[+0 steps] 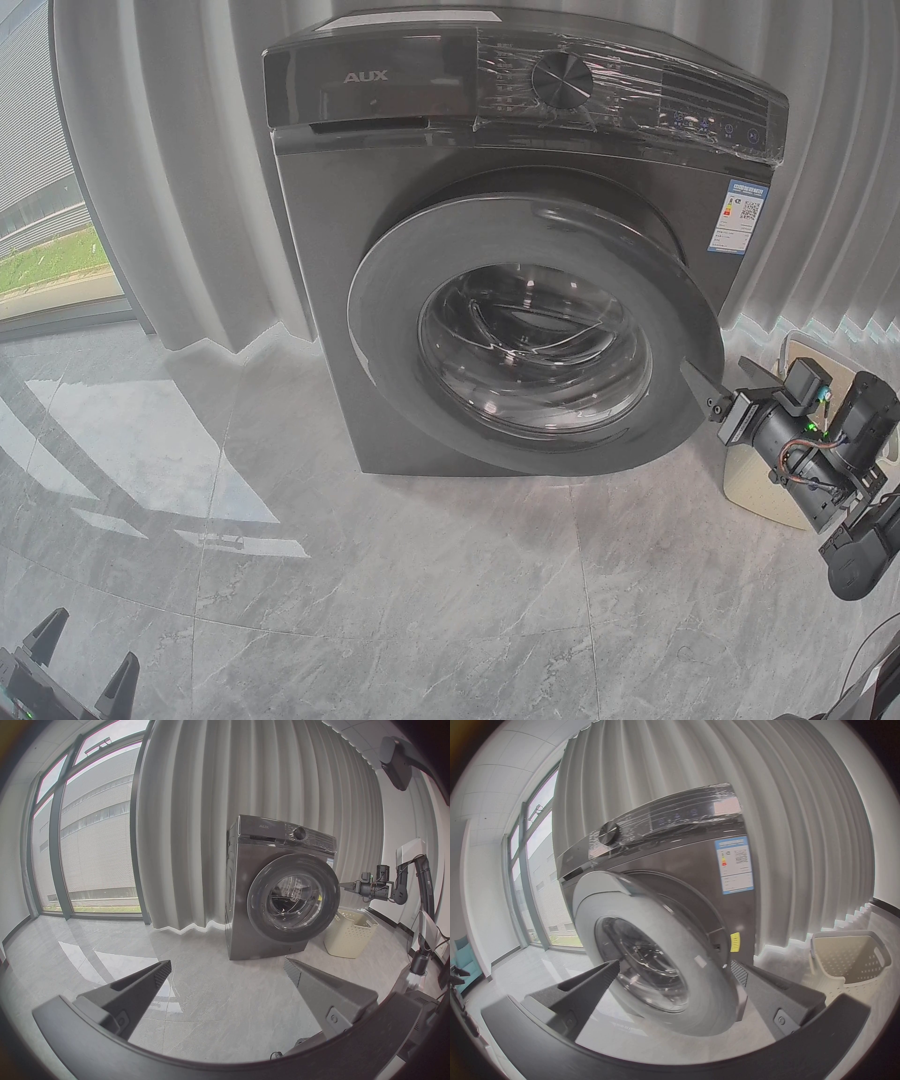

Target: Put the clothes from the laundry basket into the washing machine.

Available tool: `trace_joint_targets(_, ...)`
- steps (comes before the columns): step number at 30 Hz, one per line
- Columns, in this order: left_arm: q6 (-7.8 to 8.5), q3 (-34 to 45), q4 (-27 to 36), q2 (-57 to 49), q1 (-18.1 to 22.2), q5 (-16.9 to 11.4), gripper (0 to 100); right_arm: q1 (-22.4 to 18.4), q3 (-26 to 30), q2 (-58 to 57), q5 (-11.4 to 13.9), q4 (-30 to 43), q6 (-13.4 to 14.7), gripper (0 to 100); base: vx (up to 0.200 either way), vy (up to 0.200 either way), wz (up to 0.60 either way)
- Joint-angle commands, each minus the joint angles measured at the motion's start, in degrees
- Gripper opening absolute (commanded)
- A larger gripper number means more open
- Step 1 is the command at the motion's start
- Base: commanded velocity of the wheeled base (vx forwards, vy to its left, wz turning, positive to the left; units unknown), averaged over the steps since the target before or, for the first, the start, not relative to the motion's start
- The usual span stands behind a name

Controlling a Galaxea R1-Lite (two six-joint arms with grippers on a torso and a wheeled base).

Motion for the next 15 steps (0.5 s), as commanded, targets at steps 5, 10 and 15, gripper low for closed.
trace_joint_targets(5, 0.01, 1.01, 0.00, 0.09, -0.02, 0.04, 100, -0.11, -1.68, 0.90, -0.14, 0.02, 0.14, 100, 0.000, -0.080, 0.00)
trace_joint_targets(10, -0.17, 1.01, 0.00, 0.09, -0.02, 0.13, 100, -0.11, -1.95, 1.08, -0.76, -0.07, 0.14, 100, 0.000, 0.000, 0.00)
trace_joint_targets(15, -0.52, 1.01, 0.00, 0.09, -0.02, 0.04, 100, -0.11, -2.12, 0.99, -1.11, -0.07, 0.14, 100, 0.160, 0.000, 0.00)
